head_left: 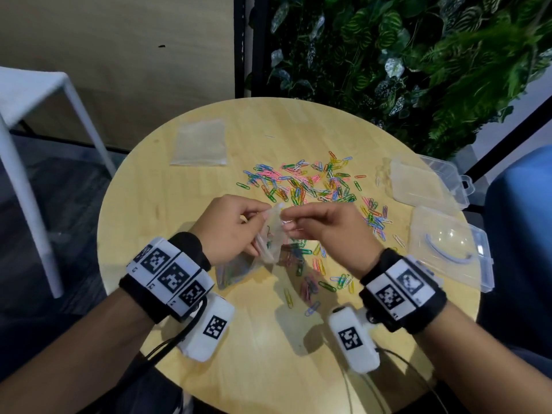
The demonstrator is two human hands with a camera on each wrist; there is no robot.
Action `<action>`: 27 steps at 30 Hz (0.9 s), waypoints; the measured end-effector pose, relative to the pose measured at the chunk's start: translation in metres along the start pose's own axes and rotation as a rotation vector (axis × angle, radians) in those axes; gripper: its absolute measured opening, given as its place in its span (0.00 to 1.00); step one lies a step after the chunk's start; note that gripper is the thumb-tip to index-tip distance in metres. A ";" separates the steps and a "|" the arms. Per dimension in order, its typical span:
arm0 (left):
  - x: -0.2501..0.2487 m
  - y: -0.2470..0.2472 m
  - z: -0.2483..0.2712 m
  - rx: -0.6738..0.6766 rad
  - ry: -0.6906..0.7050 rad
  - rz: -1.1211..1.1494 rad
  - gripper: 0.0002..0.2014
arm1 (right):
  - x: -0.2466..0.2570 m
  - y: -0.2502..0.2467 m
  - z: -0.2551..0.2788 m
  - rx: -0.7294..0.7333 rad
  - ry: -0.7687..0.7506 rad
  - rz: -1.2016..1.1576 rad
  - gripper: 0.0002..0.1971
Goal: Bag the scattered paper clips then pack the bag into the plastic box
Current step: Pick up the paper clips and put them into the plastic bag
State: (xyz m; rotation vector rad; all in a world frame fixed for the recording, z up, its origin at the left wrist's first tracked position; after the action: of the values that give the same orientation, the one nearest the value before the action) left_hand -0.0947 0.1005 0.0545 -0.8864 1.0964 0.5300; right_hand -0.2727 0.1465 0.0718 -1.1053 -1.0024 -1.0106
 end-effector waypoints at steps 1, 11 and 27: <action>0.000 -0.002 0.000 -0.007 -0.006 0.006 0.12 | 0.000 -0.011 0.001 -0.020 0.008 -0.003 0.13; 0.002 -0.019 0.004 -0.039 -0.029 0.035 0.12 | -0.059 -0.091 0.035 0.166 0.676 1.224 0.17; 0.004 -0.054 0.008 -0.144 -0.064 0.053 0.08 | -0.052 0.016 -0.012 0.157 0.244 1.015 0.37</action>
State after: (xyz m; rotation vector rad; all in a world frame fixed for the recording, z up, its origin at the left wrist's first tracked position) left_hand -0.0485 0.0773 0.0714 -0.9611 1.0356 0.6840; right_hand -0.2679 0.1439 0.0167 -1.1193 -0.2210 -0.2170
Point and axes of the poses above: each hand's wrist, its own z-axis away from the middle knuckle, its own y-axis out of the palm, x = y × z, the point moved 2 cm from there along -z, towards the middle knuckle, and after that the axes turned 9 degrees about x, right-handed, at the moved point
